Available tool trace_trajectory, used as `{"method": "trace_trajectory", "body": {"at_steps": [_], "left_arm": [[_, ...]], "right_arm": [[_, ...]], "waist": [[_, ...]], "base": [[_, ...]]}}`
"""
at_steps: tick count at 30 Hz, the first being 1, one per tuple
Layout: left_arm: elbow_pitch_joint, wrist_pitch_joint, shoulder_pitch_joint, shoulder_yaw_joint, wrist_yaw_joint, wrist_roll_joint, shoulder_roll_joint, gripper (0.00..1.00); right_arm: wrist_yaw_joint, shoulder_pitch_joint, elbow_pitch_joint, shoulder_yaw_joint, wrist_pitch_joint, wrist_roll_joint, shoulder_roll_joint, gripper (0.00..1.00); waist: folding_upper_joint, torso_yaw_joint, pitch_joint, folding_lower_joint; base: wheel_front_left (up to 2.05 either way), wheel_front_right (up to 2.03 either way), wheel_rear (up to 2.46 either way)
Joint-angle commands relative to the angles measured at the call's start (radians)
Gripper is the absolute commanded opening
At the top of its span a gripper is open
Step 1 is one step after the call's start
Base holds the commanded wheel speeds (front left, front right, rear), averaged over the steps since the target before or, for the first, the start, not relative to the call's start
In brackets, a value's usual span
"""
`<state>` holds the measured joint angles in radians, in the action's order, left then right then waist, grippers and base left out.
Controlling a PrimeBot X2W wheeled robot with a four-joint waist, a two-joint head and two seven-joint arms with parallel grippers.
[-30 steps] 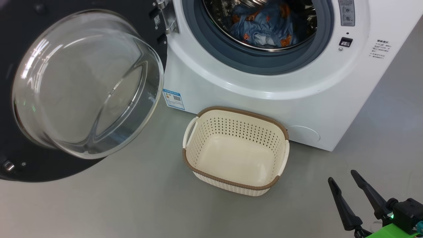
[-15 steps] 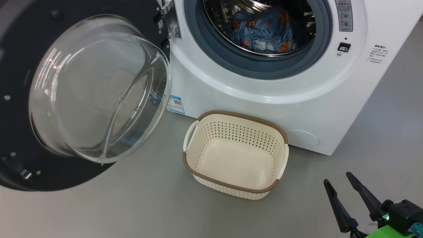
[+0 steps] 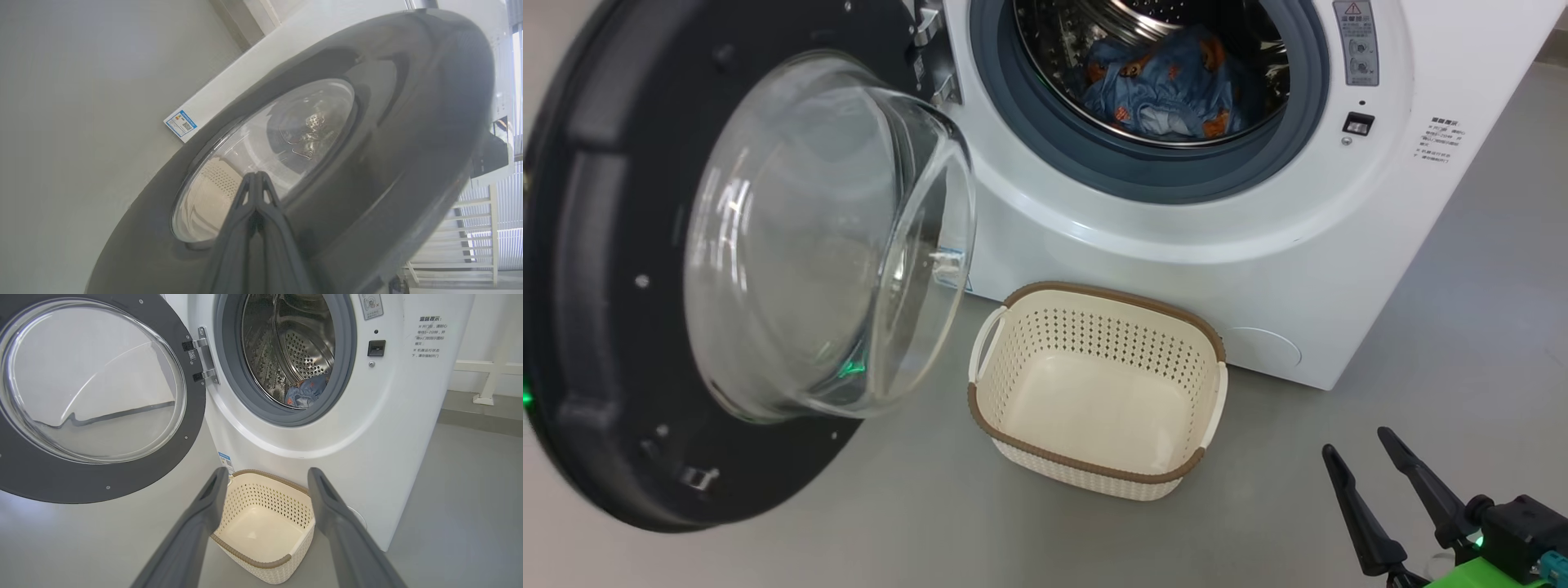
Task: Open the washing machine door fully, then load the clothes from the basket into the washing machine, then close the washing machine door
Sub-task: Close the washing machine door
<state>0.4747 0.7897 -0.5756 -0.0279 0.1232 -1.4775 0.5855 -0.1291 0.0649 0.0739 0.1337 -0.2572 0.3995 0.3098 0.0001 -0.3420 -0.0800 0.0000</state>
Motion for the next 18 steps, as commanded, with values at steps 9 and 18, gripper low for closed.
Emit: {"method": "trace_trajectory", "body": {"at_steps": [9, 18], "left_arm": [[-0.263, 0.120, 0.065, 0.024, 0.007, -0.070, 0.041, 0.00], [-0.463, 0.172, 0.076, 0.115, 0.007, -0.091, -0.028, 0.00]], "right_arm": [[-0.002, 0.011, -0.024, -0.003, -0.005, -0.007, -0.001, 1.00], [-0.002, 0.006, -0.026, -0.014, -0.005, -0.009, -0.014, 1.00]], "waist": [[-0.0001, 0.016, 0.014, 0.0000], [-0.0001, 0.072, 0.016, 0.0000]], "base": [[0.00, 0.00, 0.00], [0.00, 0.00, 0.00]]}}
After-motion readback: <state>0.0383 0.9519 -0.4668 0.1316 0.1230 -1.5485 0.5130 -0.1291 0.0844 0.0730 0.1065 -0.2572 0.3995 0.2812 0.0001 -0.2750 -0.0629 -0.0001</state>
